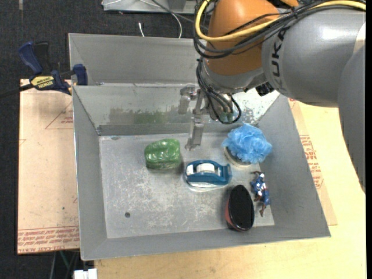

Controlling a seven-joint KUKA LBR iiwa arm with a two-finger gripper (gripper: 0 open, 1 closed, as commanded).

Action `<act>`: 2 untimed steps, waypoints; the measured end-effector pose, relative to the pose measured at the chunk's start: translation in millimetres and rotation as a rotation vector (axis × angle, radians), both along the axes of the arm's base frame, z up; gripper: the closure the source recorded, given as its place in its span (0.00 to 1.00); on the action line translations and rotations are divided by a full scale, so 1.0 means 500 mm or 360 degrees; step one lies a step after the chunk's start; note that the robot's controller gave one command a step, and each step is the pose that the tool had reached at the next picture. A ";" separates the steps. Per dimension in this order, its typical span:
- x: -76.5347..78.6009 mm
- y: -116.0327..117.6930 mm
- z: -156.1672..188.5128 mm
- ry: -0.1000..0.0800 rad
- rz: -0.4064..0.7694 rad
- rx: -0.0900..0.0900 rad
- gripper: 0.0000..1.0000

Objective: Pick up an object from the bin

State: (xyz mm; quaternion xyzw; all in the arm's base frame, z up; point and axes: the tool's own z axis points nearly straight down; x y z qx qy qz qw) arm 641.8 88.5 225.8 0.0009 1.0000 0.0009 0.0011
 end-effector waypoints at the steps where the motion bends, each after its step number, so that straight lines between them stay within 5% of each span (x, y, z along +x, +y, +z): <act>1: 0.000 0.000 0.000 0.0000 0.0000 0.0000 0.00; 2: -0.060 0.027 -0.113 -0.0003 0.0165 0.0001 0.00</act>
Offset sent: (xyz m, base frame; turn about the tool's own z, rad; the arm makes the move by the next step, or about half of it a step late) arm -0.0316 0.0142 -0.0588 -0.1108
